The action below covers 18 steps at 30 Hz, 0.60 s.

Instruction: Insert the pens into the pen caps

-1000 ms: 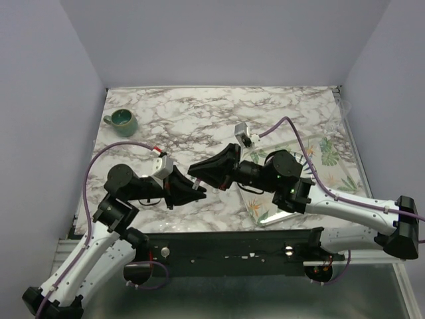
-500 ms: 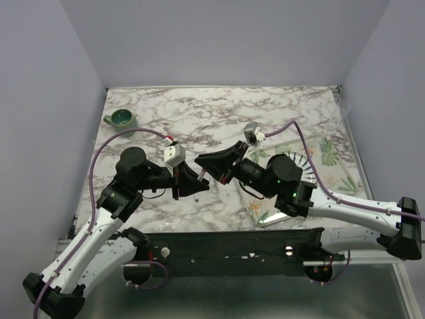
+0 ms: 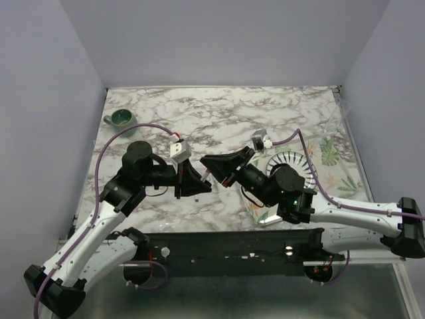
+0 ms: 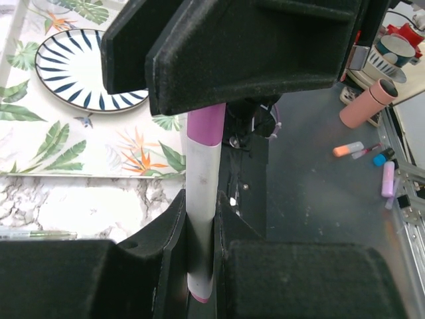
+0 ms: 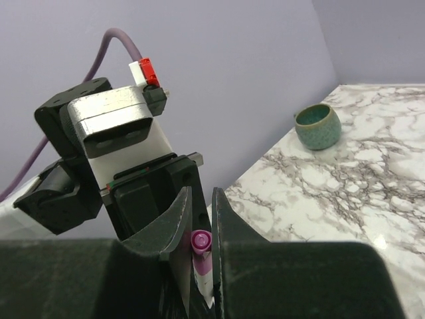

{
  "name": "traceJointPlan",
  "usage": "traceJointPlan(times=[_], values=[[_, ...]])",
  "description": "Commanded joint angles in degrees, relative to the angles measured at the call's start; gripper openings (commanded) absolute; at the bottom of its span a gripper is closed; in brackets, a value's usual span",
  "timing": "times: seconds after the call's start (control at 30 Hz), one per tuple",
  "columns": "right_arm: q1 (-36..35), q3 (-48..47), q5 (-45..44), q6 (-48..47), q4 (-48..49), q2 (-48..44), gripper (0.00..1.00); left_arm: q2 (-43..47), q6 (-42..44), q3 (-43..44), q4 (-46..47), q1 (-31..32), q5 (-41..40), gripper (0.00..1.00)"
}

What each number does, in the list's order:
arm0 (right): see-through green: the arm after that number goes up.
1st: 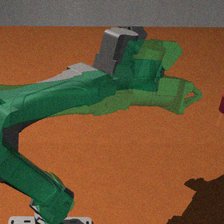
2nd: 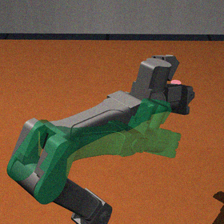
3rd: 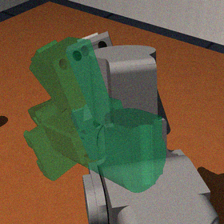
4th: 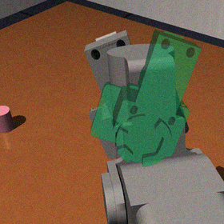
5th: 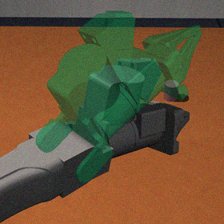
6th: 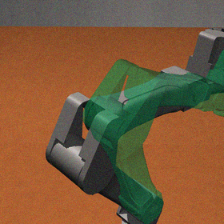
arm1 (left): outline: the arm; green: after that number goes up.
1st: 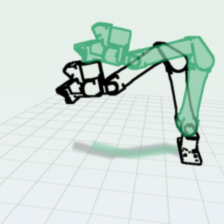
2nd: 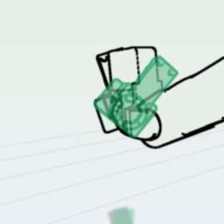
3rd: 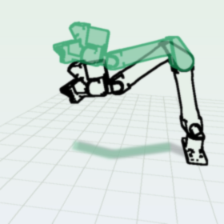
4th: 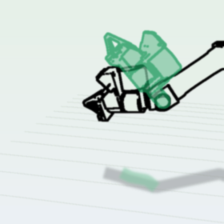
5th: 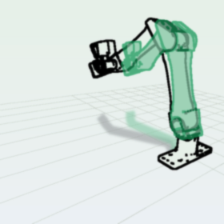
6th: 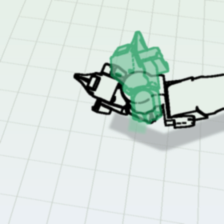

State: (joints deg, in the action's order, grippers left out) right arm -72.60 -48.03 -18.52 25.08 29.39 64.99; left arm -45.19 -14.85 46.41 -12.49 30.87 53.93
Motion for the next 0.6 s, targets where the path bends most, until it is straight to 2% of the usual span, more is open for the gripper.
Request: traceJointPlan(times=[0.0,0.1,0.13,0.17,0.2,0.27,0.3,0.37,0.4,0.5,0.57], values=[[-8.0,7.2,24.8,1.0,-19.1,2.3,0.01,0.7,-4.3,5.2,23.4,-2.5,-10.3,0.0],[-8.0,3.6,22.5,0.1,-24.6,2.9,0.02,1.0,-3.8,5.7,19.5,-2.5,-9.2,0.0],[-8.0,0.5,20.3,0.4,-26.3,2.6,0.07,1.3,-3.6,5.0,18.8,-2.5,-9.4,0.0],[-7.9,-1.2,17.0,1.1,-28.0,2.0,0.14,2.2,-3.5,4.4,17.3,-2.5,-10.2,0.0],[-7.9,-3.0,9.0,2.9,-33.0,1.3,0.29,2.7,-3.5,3.6,16.6,-2.5,-10.2,0.0],[-7.9,-9.3,0.5,5.0,-38.0,-1.7,0.43,4.1,-4.5,0.7,15.3,-2.5,-10.6,0.0],[-7.9,-11.2,-6.1,5.8,-41.1,-2.8,0.53,4.6,-5.0,-0.3,14.7,-2.5,-11.5,0.0],[-7.9,-14.1,-9.1,4.6,-41.2,-7.1,0.63,6.3,-5.5,-2.5,12.6,-2.6,-13.6,0.0],[-7.9,-14.6,-10.9,4.0,-40.6,-8.8,0.75,7.1,-5.7,-3.3,11.0,-2.5,-14.9,0.0],[-7.8,-14.8,-14.0,3.7,-40.6,-13.7,0.91,9.4,-7.0,-6.0,8.5,-2.5,-18.1,0.0],[-7.9,-14.2,-16.3,5.1,-42.7,-15.8,0.93,10.0,-7.4,-7.0,5.7,-2.5,-21.0,0.0]])
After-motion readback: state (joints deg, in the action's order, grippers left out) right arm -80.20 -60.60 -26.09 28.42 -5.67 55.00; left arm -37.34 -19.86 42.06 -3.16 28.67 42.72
